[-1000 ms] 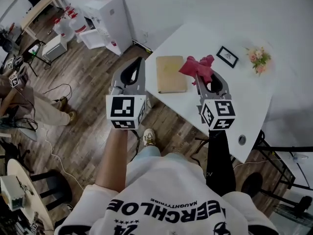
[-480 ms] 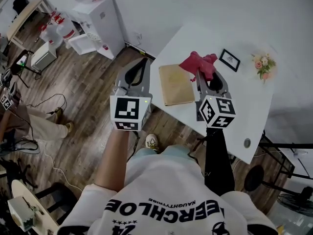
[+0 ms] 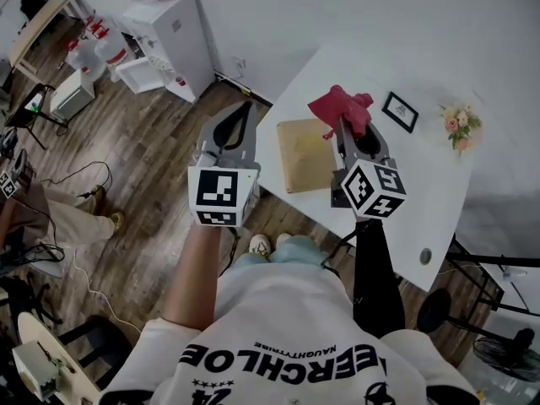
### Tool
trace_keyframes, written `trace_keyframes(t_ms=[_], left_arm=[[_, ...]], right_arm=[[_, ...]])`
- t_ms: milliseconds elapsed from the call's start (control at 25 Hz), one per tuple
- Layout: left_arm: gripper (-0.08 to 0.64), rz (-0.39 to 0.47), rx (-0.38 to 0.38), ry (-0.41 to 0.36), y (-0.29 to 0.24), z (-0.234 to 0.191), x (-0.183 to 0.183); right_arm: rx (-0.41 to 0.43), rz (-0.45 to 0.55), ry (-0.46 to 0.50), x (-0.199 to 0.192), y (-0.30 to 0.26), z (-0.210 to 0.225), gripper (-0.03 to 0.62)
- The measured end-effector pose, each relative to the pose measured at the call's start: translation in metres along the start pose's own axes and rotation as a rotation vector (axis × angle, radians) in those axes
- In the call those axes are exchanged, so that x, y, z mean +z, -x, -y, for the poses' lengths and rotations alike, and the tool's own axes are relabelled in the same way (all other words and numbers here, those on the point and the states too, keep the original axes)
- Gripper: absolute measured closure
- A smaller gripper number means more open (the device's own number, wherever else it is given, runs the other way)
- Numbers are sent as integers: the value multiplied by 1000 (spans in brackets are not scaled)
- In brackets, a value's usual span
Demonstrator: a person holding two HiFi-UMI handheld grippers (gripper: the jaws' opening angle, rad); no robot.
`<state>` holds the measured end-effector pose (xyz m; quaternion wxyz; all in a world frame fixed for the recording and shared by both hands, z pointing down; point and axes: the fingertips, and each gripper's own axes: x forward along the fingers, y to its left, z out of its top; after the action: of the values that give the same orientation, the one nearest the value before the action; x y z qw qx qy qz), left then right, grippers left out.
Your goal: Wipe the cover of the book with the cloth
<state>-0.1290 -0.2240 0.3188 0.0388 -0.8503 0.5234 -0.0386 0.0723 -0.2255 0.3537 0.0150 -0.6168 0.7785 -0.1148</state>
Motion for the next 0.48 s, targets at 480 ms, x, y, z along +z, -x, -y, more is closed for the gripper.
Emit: trace_keyframes(t_ms=[480], left_arm=[[505, -35, 40, -17, -46, 4, -23]], right_arm=[[162, -282, -13, -45, -68, 16, 446]])
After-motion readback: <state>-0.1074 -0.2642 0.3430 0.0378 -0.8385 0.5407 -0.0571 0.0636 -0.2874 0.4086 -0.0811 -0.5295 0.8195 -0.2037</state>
